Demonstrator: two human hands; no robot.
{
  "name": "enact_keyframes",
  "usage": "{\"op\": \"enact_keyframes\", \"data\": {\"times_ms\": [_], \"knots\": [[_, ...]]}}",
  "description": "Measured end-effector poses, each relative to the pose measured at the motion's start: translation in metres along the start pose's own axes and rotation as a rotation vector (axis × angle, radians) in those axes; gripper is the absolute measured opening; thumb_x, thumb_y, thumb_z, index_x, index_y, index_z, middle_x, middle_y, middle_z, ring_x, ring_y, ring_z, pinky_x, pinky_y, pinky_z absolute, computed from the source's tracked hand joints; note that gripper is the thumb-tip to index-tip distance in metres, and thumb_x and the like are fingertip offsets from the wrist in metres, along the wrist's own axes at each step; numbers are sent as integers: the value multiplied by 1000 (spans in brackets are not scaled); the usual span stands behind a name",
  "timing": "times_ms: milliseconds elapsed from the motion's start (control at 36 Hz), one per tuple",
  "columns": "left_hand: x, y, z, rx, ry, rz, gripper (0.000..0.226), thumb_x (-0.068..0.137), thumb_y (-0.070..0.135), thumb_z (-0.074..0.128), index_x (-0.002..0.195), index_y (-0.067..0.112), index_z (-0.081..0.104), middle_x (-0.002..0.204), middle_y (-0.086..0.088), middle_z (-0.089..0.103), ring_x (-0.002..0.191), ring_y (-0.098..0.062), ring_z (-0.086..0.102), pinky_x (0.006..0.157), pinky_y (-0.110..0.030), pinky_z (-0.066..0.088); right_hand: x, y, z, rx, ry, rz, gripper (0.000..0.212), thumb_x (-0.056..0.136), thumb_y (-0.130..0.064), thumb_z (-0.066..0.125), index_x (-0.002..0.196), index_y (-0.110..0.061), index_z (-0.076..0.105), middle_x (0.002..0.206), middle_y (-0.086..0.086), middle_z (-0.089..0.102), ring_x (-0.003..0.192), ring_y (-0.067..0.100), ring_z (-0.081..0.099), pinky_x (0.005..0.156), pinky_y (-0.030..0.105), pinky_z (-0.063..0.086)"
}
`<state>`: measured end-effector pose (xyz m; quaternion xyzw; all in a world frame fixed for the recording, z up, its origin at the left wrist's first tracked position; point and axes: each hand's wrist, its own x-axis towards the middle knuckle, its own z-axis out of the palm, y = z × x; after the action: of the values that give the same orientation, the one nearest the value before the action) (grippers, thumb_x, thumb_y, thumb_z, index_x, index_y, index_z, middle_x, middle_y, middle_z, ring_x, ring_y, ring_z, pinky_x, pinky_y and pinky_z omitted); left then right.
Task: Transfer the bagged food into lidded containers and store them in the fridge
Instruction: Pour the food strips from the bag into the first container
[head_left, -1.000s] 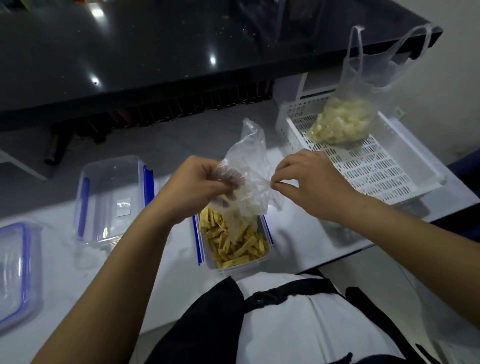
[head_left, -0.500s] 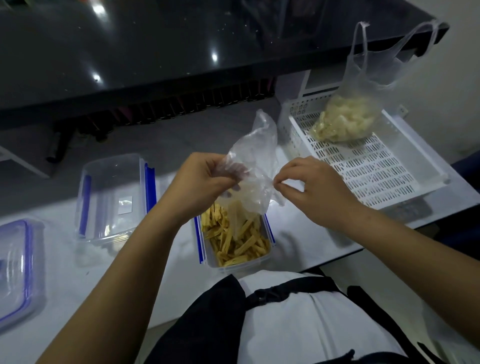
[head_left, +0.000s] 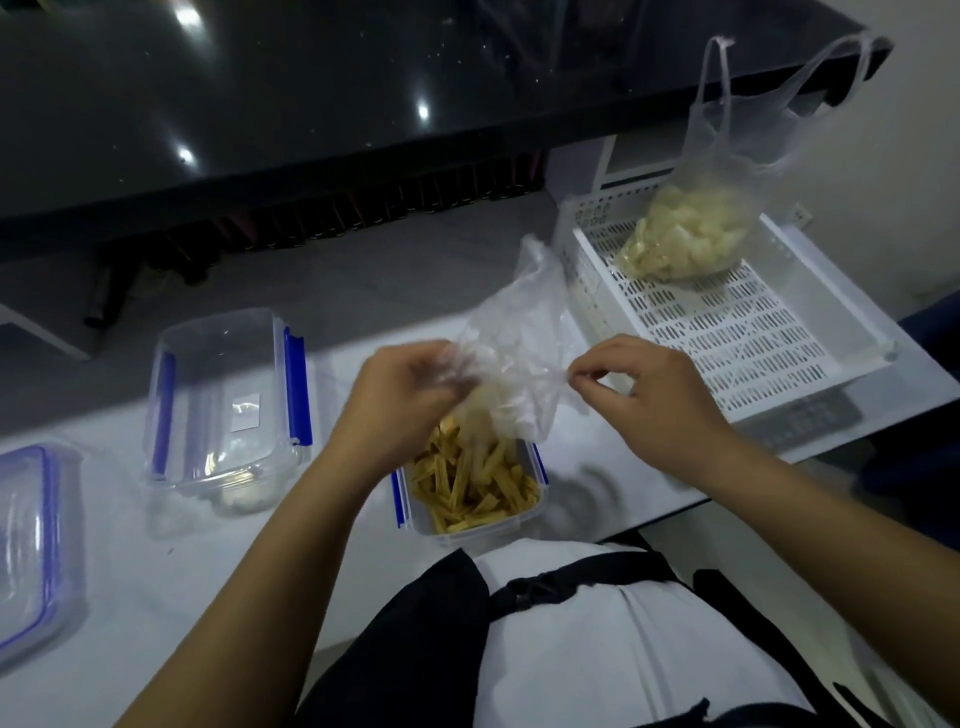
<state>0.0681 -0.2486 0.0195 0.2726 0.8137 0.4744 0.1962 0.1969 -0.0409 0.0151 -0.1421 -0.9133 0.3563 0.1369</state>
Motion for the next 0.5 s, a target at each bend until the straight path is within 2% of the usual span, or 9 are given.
{"op": "enact_keyframes", "data": {"times_ms": [56,111,194,278,389,500], "knots": [[-1,3,-7,-106,92,49,17,88,26,73,88,43,72,90,19,75,84,-1,71,73,-23,58,-1,1,-2,14,45,-11,9,88,-14,73,91,-21,78,89,-12,70,86,5,65,78,26,52],[-2,5,-7,-146,112,89,21,88,22,74,89,43,72,89,18,76,84,-1,72,72,-20,59,-2,1,-2,28,62,-19,9,88,-14,74,91,-22,78,89,-13,70,86,3,64,78,22,51],[-2,2,1,-74,67,67,19,89,19,73,86,38,74,86,14,76,80,-4,71,71,-24,60,-1,2,0,38,37,3,10,88,-14,73,89,-23,77,90,-15,70,86,3,64,80,23,51],[-3,-4,7,0,0,13,23,89,20,73,80,42,72,83,21,74,78,2,70,70,-24,56,-3,4,3,49,-46,66,7,89,-20,73,90,-26,75,92,-16,68,90,3,63,83,25,50],[-3,-1,4,-15,36,60,27,90,16,72,86,43,71,86,20,75,81,0,70,77,-31,60,-12,3,9,41,-172,91,9,88,-28,74,97,-30,72,100,-17,67,96,2,61,86,23,47],[2,8,-3,-23,77,103,29,88,15,74,90,44,71,88,17,75,83,-3,70,82,-36,61,-15,-2,12,72,-122,62,7,89,-20,72,89,-27,73,92,-15,68,92,3,63,85,24,50]]}}
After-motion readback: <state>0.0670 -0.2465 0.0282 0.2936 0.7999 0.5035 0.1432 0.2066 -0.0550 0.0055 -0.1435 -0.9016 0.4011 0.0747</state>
